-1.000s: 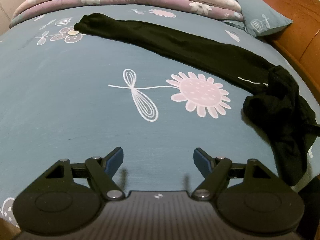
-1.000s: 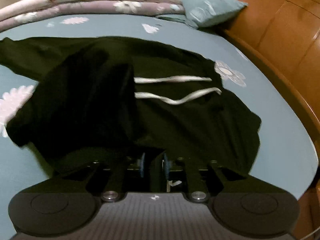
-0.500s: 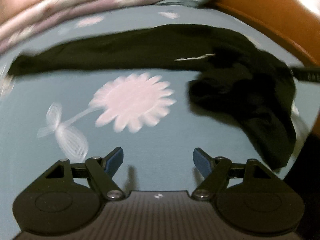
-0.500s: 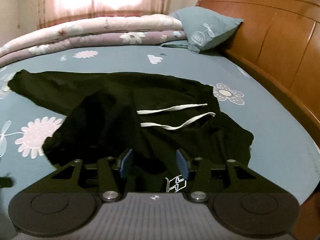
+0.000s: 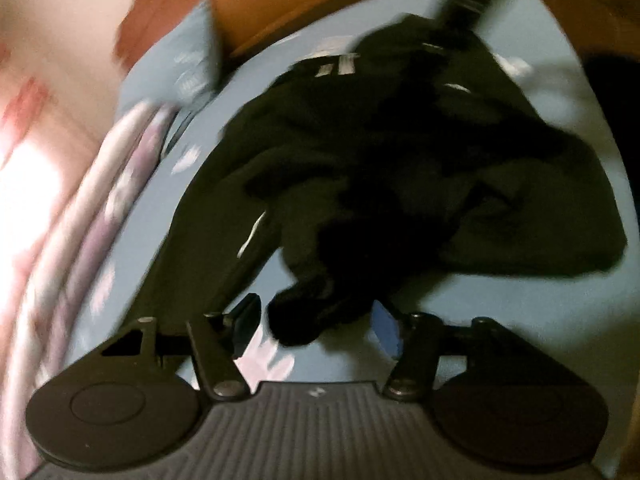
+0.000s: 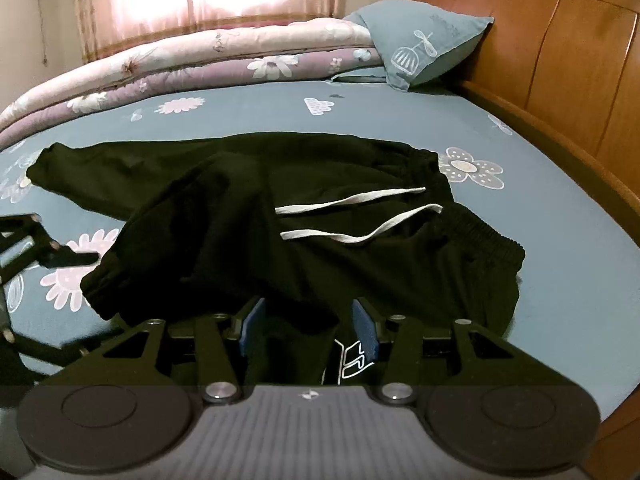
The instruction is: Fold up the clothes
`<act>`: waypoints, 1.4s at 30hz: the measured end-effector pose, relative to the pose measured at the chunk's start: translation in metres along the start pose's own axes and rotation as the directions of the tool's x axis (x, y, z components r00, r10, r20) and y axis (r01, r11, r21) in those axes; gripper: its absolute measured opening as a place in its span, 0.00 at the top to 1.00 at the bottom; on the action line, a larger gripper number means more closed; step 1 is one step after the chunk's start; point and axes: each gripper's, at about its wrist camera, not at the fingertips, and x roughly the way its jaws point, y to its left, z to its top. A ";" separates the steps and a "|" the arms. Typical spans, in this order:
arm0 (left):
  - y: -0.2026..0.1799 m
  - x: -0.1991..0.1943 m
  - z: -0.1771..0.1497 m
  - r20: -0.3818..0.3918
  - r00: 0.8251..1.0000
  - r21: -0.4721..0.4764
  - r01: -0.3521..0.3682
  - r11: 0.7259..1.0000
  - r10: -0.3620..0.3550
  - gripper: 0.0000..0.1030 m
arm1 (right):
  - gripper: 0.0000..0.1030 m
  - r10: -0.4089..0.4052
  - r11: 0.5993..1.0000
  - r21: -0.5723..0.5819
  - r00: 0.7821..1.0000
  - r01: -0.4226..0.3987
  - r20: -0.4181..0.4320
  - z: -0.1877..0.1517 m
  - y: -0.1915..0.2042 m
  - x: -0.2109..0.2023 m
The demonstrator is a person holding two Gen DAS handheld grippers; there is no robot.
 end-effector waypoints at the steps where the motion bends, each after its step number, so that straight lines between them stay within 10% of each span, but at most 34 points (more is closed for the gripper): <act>1: -0.005 0.002 0.001 0.007 1.000 0.055 -0.008 0.998 0.007 0.48 | 0.48 0.002 1.000 0.004 1.000 -0.002 -0.003 0.000 -0.001 0.001; 7: -0.005 0.002 0.005 0.016 1.000 0.109 0.010 0.994 -0.011 0.91 | 0.48 0.004 1.000 0.019 1.000 -0.003 -0.025 -0.005 -0.003 0.006; 13: 0.033 -0.023 -0.007 0.012 0.994 -0.162 0.113 0.980 -0.113 0.91 | 0.48 -0.002 1.000 0.024 1.000 0.002 -0.021 -0.005 -0.003 0.001; 21: 0.115 -0.066 -0.067 0.074 0.975 -0.697 0.201 0.689 -0.209 0.91 | 0.47 0.012 1.000 0.015 1.000 -0.012 0.002 -0.004 0.003 -0.015; 34: 0.124 -0.029 -0.171 -0.009 0.954 -0.920 0.110 0.377 -0.299 0.84 | 0.43 0.038 0.999 -0.010 0.999 -0.038 -0.019 -0.009 0.017 -0.023; 37: 0.119 -0.028 -0.172 -0.009 0.961 -0.907 0.109 0.406 -0.276 0.56 | 0.40 0.023 1.000 -0.012 1.000 -0.023 -0.018 -0.010 0.014 -0.023; 42: 0.120 -0.026 -0.170 0.014 0.975 -0.878 0.119 0.464 -0.224 0.46 | 0.40 0.021 1.000 0.003 0.999 -0.021 -0.038 -0.010 0.014 -0.014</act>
